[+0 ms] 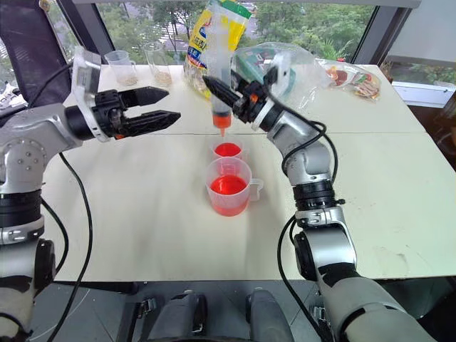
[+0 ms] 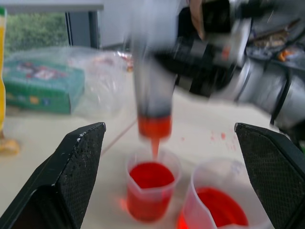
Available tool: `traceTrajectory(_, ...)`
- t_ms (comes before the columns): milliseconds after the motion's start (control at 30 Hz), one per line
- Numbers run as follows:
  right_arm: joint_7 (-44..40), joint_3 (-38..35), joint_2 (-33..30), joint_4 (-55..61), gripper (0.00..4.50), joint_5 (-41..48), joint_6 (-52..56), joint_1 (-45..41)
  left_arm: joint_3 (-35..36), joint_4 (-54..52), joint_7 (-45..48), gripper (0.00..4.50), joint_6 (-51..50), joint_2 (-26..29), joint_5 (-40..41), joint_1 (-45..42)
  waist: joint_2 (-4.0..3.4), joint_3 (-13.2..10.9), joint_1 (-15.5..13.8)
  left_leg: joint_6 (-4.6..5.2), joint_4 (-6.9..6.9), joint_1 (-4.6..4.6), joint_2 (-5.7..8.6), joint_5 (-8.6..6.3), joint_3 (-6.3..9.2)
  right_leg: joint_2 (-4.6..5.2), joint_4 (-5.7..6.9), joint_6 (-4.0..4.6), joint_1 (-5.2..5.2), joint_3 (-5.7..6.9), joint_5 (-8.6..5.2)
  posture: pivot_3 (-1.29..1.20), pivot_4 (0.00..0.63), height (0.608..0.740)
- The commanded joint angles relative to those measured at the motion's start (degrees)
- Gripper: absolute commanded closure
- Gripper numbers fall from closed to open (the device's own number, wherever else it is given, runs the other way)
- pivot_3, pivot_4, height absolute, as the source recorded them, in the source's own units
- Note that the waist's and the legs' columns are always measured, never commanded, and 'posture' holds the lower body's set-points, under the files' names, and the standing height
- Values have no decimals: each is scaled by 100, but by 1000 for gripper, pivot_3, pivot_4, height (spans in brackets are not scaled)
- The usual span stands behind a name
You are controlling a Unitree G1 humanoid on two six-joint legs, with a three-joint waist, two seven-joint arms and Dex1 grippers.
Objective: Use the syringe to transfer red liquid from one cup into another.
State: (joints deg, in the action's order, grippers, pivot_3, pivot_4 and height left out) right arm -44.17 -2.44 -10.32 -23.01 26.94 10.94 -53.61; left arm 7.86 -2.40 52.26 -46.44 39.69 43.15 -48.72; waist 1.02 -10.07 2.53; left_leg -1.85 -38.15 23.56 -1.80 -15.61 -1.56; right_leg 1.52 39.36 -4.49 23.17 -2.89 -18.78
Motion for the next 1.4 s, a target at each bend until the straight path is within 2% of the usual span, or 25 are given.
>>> traceTrajectory(33, -144, 14, 73, -103, 3057, -200, -474, 18, 26, 2, -48, 29, 223, -162, -45, -386, 0, 0, -4, 0, 1, 1, 0, 0, 0, 0, 1, 0, 1, 0, 0, 0, 150, 740)
traceTrajectory(333, -171, 52, 152, -111, 3057, -389, -682, 158, -239, 663, -41, 29, 637, -861, -398, -1111, 0, 0, 4, -5, -1, -1, -1, 3, -1, -1, 9, 0, 4, -1, 0, 0, 150, 740)
traceTrajectory(967, -244, 73, 133, -123, 3057, -538, -685, 162, -463, 2054, 394, 29, 1335, -1585, -973, -1734, 0, 0, 1, -13, -1, -1, 0, 7, -3, -1, 9, 0, 6, -1, 0, 0, 150, 740)
traceTrajectory(1067, -253, 72, 123, -117, 3057, -560, -676, 164, -433, 2392, 400, 849, 1488, -1709, -1056, -1896, 0, 0, 1, -13, -1, -1, -1, 7, -3, -2, 10, 0, 6, -1, 0, 0, 150, 740)
traceTrajectory(1300, -273, 67, 114, -112, 3057, -592, -667, 159, -418, 2725, 474, 4153, 1667, -1874, -1183, -2047, 0, 0, 8, -14, 0, -1, -1, 8, -4, -3, 9, 0, 8, -1, 0, 0, 150, 740)
traceTrajectory(1333, -282, 71, 111, -110, 3057, -598, -668, 159, -412, 2744, 477, 4473, 1676, -1884, -1194, -2054, 0, 0, 2, -14, 0, -1, -1, 8, -4, -3, 9, 0, 8, -1, 0, 0, 150, 740)
traceTrajectory(1400, -292, 67, 111, -105, 3057, -612, -662, 158, -408, 2768, 483, 4473, 1690, -1897, -1218, -2064, 0, 0, 2, -13, 0, 0, -1, 7, -4, -2, 9, 0, 8, -1, 0, 0, 150, 740)
